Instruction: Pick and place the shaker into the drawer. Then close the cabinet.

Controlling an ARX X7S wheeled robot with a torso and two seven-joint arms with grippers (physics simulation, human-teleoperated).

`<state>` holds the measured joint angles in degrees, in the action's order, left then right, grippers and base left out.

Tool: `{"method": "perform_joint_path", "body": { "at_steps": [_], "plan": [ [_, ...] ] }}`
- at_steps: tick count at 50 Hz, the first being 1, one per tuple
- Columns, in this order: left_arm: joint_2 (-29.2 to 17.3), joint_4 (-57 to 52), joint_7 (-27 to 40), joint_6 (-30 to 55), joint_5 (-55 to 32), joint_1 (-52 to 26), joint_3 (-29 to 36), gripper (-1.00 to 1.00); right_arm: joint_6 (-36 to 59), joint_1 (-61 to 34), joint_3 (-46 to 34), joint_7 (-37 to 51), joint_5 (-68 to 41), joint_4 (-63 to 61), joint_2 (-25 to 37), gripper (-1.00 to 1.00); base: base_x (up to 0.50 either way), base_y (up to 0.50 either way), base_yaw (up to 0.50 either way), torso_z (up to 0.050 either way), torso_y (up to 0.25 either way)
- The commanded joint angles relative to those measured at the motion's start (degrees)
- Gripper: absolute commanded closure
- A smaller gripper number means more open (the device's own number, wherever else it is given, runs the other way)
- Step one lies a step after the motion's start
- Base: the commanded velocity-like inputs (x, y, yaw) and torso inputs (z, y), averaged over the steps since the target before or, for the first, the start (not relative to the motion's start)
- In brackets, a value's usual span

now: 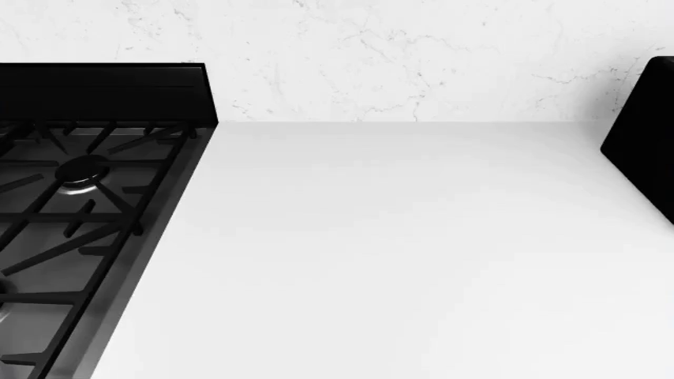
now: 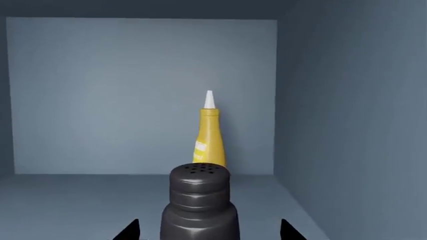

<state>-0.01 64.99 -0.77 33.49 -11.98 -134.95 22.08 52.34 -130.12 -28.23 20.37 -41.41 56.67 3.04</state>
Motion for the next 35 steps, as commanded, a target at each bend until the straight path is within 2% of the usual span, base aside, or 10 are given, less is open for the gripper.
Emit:
{"method": "perform_joint_path", "body": {
  "at_steps": [1, 21, 22, 35],
  "plan": [
    [0.0, -0.1, 0.4, 0.1, -0.8, -0.1, 0.3, 1.00, -0.6, 0.2, -1.2, -0.5, 0.7, 1.0, -0.1, -1.00, 0.00, 0.00, 0.00, 0.000, 0.000],
    [0.0, -0.9, -0.2, 1.1, 1.1, -0.1, -0.8, 1.00, -0.2, 0.5, -1.7, -1.1, -0.3, 0.8, -0.3, -1.00, 0.00, 0.00, 0.00, 0.000, 0.000],
    [0.0, -1.0, -0.2, 1.1, 1.2, -0.1, -0.8, 1.00, -0.3, 0.6, -1.6, -1.0, -0.3, 0.6, -0.3, 1.00, 0.00, 0.00, 0.00, 0.000, 0.000],
    [0.0, -0.6, -0.5, 1.2, 1.4, -0.1, -0.8, 1.00, 0.7, 1.7, -0.8, 0.3, -1.8, -3.1, 0.7, 1.00, 0.00, 0.00, 0.00, 0.000, 0.000]
  ]
}}
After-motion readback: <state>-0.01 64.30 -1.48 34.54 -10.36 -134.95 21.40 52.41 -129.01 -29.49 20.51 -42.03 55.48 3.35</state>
